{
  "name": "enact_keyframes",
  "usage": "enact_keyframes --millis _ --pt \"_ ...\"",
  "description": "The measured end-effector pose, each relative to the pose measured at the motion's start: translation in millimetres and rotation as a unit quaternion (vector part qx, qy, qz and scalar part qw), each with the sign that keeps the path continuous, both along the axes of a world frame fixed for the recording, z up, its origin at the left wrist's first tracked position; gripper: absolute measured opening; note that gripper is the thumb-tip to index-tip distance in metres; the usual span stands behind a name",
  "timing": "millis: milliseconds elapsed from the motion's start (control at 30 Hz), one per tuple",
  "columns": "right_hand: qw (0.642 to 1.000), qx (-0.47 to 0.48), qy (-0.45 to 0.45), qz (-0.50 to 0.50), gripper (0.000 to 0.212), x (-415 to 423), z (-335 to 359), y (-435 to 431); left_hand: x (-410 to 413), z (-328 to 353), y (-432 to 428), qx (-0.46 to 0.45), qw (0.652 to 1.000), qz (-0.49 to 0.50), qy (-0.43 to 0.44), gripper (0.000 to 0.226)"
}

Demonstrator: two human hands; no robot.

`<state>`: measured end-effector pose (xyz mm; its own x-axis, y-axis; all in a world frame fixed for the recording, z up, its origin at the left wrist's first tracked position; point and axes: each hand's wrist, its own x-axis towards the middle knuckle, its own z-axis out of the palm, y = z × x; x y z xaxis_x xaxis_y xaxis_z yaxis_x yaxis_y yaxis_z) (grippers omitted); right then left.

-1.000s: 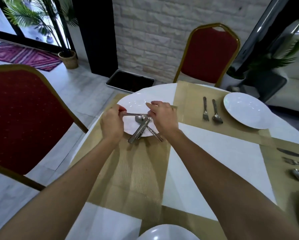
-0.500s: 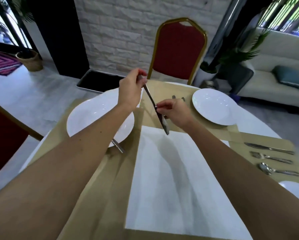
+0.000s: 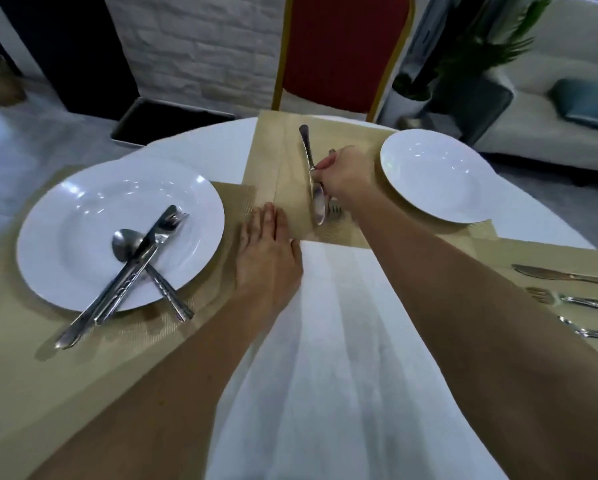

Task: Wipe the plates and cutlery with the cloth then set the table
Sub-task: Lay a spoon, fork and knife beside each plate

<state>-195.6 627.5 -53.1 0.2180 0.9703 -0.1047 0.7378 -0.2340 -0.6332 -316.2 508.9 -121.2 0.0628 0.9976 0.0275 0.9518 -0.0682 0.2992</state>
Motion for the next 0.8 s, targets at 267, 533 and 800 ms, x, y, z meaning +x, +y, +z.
enact_keyframes --millis 267,533,800 --pt "0.991 0.019 -0.13 -0.022 0.018 -15 -23 15 -7 -4 -4 0.037 0.999 -0.02 0.006 0.071" --pt "0.984 0.022 -0.178 -0.006 0.016 -18 -24 -2 -6 -2 -5 0.003 1.0 -0.025 0.009 0.059" --pt "0.99 0.058 -0.127 0.016 0.021 -23 -4 -44 -35 54 -37 0.028 0.991 -0.081 -0.099 0.058"
